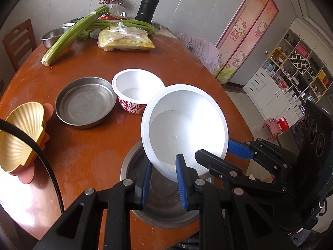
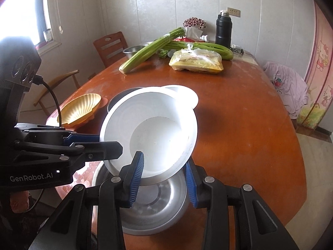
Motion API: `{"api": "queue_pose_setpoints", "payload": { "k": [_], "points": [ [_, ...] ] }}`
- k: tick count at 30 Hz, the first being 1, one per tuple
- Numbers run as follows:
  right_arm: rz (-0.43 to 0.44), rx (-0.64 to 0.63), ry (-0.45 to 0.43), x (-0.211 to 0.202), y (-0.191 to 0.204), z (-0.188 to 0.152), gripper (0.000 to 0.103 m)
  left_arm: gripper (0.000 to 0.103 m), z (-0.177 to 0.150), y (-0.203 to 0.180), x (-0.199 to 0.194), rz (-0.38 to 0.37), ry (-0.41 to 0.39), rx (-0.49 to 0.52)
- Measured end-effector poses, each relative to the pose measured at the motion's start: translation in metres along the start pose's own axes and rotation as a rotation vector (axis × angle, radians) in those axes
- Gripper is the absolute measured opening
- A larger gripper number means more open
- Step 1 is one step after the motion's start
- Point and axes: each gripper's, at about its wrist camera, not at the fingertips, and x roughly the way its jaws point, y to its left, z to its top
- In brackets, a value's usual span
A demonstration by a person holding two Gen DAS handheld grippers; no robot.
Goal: Organize plates and bowls
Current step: 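Lift the white bowl and carry it over the steel bowl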
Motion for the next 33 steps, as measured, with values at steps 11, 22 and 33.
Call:
{"api": "queue_pose_setpoints", "payload": {
  "k": [11,22,33],
  "points": [
    [0.024,-0.002,0.044,0.005,0.009,-0.019,0.04,0.023,-0.027,0.006,0.002,-0.002,0.032,-0.024],
    [0.023,-0.011,0.103,0.016,0.011,-0.032,0.04,0.023,-0.04,0.008,0.013,-0.004,0.076,-0.031],
    [0.028,0.0,0.155,0.028,0.008,-0.038,0.04,0.023,-0.038,0.008,0.023,0.01,0.111,-0.026]
  ]
}}
